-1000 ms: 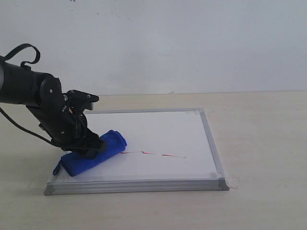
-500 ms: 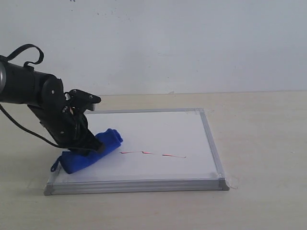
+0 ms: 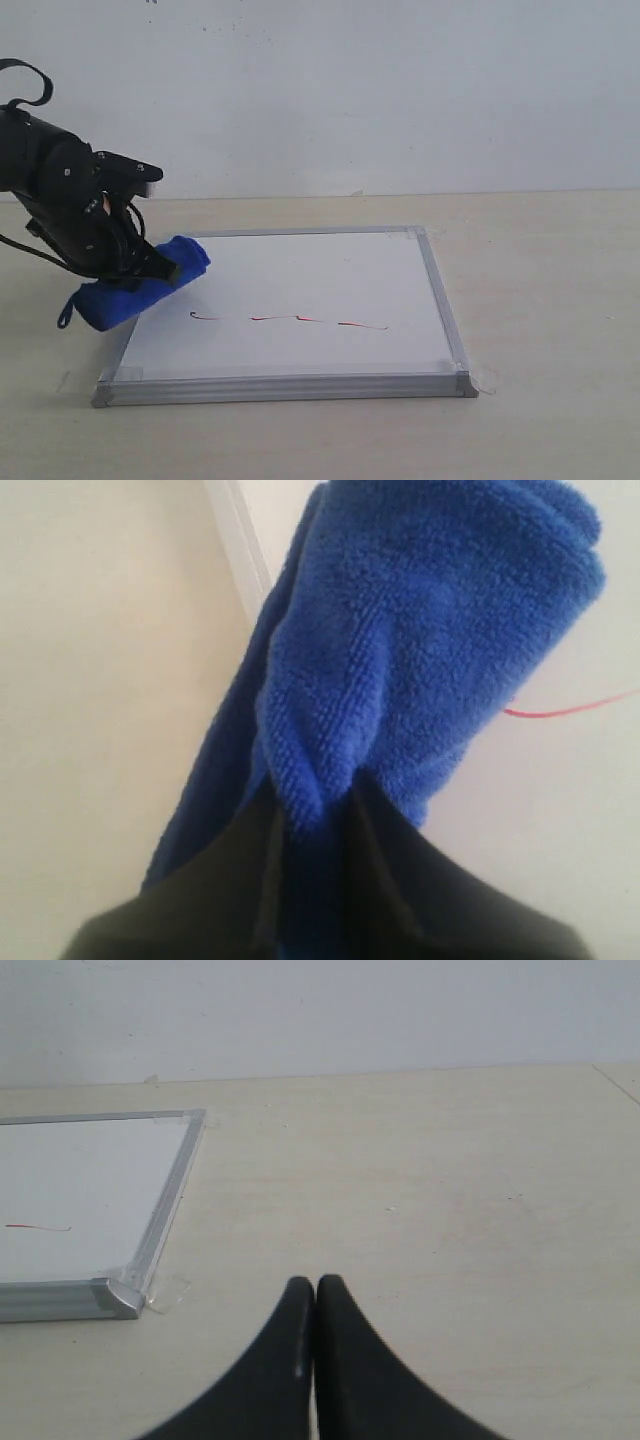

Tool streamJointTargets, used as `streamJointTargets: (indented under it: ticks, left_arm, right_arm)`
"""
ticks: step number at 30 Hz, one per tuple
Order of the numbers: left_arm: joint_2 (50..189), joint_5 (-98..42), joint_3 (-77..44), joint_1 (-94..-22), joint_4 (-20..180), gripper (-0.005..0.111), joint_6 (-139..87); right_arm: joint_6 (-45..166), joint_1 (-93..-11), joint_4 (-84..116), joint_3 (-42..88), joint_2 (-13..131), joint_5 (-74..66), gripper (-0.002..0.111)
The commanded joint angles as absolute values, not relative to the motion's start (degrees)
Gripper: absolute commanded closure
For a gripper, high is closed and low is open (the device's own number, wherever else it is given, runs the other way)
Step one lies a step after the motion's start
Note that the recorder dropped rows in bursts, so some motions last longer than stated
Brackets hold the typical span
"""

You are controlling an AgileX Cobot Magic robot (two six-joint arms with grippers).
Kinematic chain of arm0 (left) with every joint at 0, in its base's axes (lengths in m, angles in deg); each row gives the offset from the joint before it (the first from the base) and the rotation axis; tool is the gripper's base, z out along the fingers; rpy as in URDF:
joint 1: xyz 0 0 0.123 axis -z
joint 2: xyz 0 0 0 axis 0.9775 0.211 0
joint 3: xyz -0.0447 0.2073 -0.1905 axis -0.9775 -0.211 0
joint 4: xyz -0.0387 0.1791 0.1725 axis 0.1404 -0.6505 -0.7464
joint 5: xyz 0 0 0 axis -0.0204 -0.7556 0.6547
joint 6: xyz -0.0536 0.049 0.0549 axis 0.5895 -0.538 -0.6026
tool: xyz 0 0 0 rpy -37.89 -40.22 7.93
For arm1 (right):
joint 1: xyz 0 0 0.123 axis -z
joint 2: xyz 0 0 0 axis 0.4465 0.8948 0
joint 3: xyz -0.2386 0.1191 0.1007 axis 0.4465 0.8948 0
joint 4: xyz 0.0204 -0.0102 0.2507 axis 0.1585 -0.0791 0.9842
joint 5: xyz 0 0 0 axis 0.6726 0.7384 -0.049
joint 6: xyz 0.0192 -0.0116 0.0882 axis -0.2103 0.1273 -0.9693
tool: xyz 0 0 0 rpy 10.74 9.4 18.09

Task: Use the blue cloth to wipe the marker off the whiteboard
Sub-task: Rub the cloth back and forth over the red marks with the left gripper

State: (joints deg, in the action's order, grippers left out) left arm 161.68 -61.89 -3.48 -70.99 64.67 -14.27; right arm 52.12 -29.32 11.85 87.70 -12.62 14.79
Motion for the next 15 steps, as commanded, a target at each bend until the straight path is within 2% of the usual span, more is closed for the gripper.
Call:
streamJointTargets:
  ticks: [1,15]
  left_arm:
    - [164.6,-60.7,-3.6,-68.2,65.9,0.103,-13.5]
    - [167.7,-58.4,-3.6,-58.2,67.9,0.103,-11.8]
  right_arm:
    - [52.1,-28.9,11.4,87.7,-12.9,14.3,0.108]
    - [52.1,-28.9,11.4,87.7,-12.9,14.3,0.108]
